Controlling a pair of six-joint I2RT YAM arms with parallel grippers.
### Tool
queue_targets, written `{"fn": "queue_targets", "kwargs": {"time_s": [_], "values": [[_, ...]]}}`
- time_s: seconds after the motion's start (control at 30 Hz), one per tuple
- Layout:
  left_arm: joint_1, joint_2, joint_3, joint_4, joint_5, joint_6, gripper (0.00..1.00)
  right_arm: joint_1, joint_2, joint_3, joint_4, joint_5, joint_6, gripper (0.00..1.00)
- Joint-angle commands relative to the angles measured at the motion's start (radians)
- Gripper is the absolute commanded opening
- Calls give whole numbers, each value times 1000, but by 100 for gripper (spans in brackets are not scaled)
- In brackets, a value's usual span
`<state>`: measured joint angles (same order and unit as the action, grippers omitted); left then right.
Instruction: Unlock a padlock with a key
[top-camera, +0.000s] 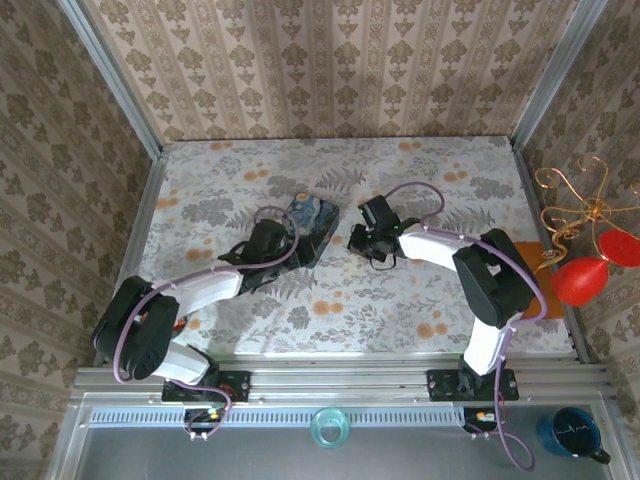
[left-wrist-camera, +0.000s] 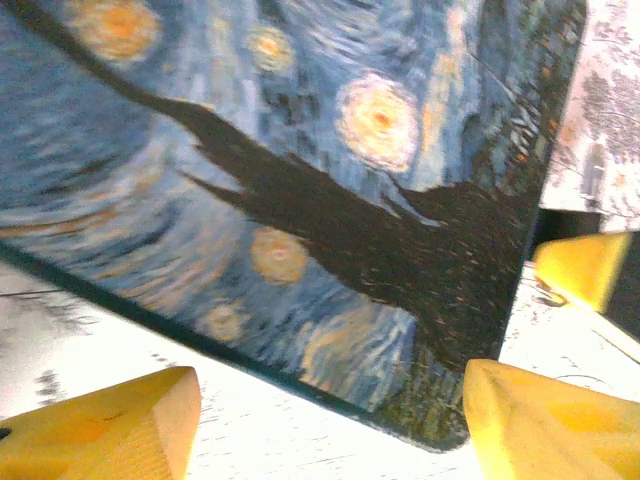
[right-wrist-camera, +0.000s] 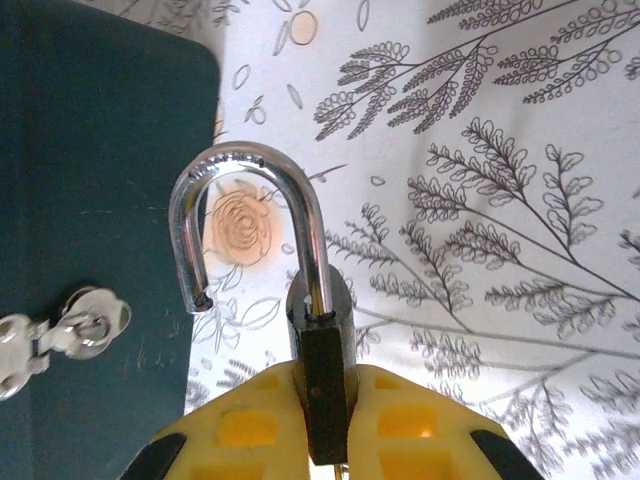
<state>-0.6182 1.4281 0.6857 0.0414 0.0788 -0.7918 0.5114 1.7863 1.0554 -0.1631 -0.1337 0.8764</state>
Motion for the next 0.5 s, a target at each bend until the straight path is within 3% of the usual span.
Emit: {"fn": "queue_targets", "kwargs": {"time_s": [0.0, 0.17, 0.47], "values": [[39, -60, 46, -156, 26, 98, 71, 7, -82, -21, -81, 20, -100, 0], [96, -143, 61, -210, 3, 199, 74, 7, -138, -25, -162, -4, -182, 0], [280, -334, -21, -335, -27, 270, 75, 10, -203, -24, -311, -80, -299, 0]]}}
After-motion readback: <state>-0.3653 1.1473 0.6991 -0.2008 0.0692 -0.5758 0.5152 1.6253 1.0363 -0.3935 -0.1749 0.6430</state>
